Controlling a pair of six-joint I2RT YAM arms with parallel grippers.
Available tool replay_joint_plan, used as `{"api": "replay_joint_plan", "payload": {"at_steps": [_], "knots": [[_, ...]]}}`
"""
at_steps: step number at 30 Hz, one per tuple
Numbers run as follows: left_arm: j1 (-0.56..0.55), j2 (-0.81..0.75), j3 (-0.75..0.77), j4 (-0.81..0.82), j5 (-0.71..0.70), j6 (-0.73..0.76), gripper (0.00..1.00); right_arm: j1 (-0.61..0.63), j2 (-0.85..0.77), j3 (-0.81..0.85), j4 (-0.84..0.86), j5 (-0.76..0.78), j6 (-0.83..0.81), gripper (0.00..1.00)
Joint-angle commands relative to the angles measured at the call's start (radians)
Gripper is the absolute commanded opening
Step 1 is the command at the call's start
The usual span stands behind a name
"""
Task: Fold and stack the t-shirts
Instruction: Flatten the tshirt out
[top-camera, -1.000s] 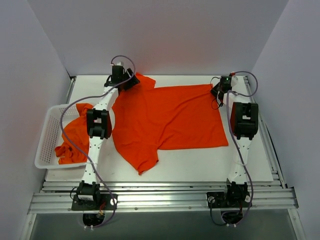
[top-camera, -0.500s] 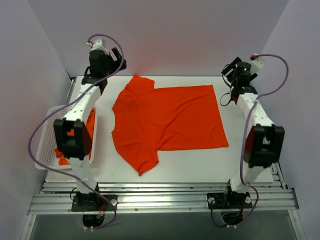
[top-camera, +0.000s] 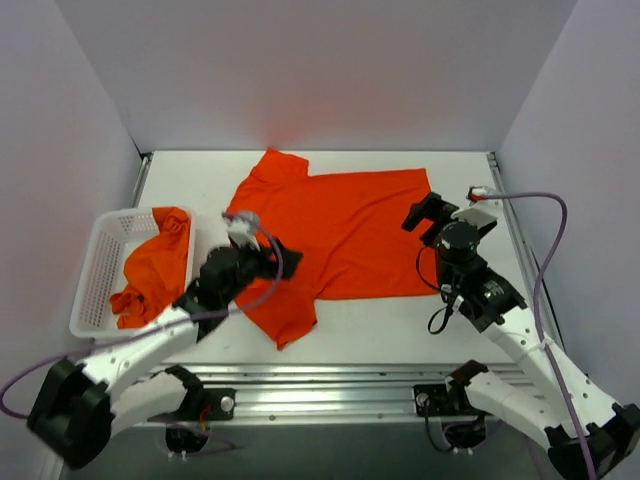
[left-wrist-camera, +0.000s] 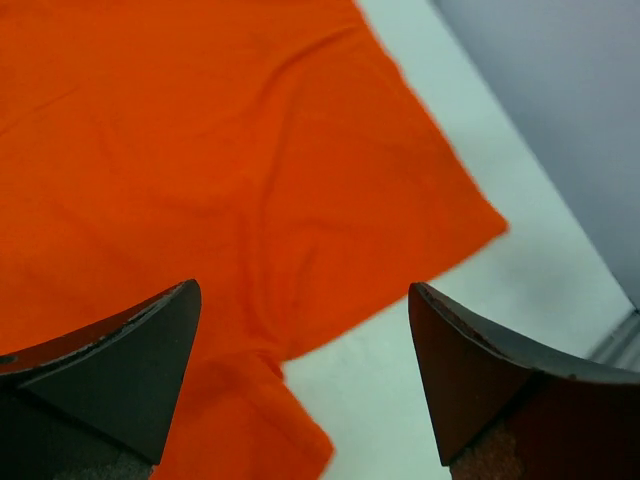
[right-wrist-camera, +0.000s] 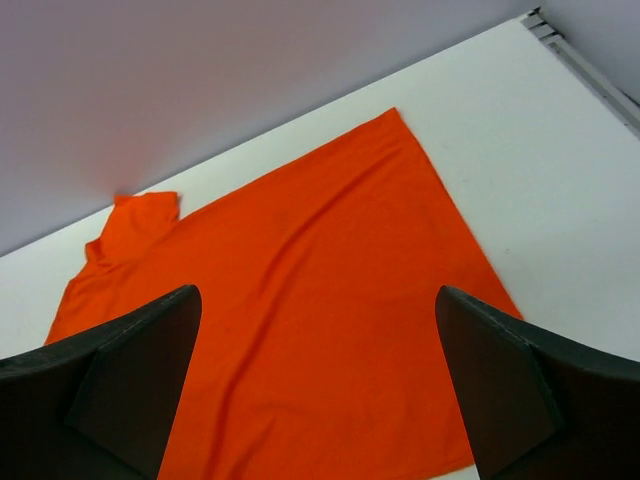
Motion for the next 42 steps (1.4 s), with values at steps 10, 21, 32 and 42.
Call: {"api": "replay_joint_plan", "payload": {"at_steps": [10,21,32,42], "knots": [[-0.347,-0.144,0.163,-0.477,-0.749,-0.252,0.91,-0.045,0.222,-0.019,-0.341,0.061,0.453,0.96],[-0.875,0.016,0.15,-1.339,-0.822,-1.245,0.86,0.024,0.151,-0.239,-0.395,0.145,0.706,0.96],[-1.002,0.078,-0.059,-1.11,-0.851,-1.45,0.85,0.029,0.095,-0.183,-0.442,0.195,0.634,0.95],[-1.002,0.103,-0.101,-1.047,-0.96,-1.529,0.82,0.029,0.124,-0.216,-0.413,0.215,0.629,0.94]]}}
